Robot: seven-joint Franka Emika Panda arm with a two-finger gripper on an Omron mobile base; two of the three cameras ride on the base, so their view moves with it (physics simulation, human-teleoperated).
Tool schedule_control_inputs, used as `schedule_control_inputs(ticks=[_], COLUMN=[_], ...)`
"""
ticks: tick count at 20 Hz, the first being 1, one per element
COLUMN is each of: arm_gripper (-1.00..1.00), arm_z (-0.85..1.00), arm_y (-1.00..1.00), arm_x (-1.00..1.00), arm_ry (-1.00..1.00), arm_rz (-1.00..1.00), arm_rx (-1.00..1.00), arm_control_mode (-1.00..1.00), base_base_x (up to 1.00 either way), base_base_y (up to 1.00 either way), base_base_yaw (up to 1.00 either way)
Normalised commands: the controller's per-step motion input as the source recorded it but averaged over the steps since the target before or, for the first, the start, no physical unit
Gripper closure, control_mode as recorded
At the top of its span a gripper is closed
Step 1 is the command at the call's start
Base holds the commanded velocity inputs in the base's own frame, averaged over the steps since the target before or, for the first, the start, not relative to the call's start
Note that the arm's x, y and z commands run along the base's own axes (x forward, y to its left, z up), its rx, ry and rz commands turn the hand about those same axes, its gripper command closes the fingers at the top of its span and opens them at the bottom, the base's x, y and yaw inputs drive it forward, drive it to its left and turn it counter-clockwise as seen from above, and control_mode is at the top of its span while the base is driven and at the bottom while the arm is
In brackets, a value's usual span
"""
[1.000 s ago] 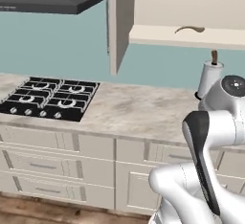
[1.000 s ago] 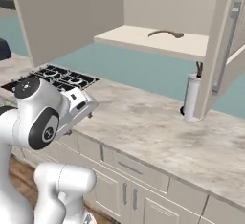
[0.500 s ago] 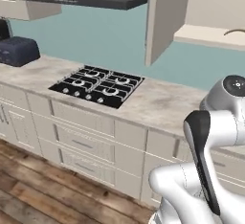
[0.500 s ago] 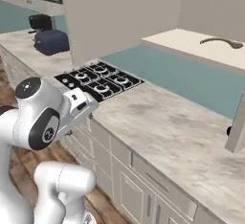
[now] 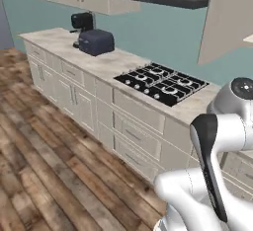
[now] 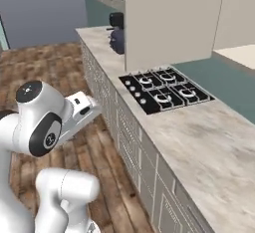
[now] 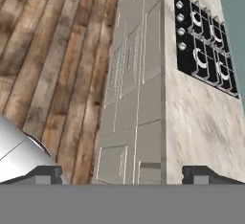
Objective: Organize the utensils by type. Pick up the wooden spoons from the counter and place them in the open cabinet. Then pick up the metallic utensils from the counter and place them in the open drawer.
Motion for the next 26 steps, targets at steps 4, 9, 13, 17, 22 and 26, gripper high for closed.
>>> schedule_control_inputs(ticks=[4, 9, 13, 17, 22, 26], arm_gripper=[-1.0, -1.0, -1.0, -1.0, -1.0, -1.0], arm_z=[0.0, 0.0, 0.0, 0.0, 0.0, 0.0], arm_y=[0.0, 0.0, 0.0, 0.0, 0.0, 0.0], arm_x=[0.0, 0.0, 0.0, 0.0, 0.0, 0.0], arm_ry=[0.0, 0.0, 0.0, 0.0, 0.0, 0.0], arm_rz=[0.0, 0.0, 0.0, 0.0, 0.0, 0.0], arm_rx=[0.0, 0.0, 0.0, 0.0, 0.0, 0.0], arm_control_mode=[1.0, 1.0, 1.0, 1.0, 1.0, 1.0], base_base_x=[-0.23, -0.2, -0.19, -0.11, 0.01, 0.41], base_base_y=[0.17, 0.21, 0.18, 0.2, 0.3, 0.29], base_base_yaw=[0.63, 0.64, 0.63, 0.59, 0.46, 0.3])
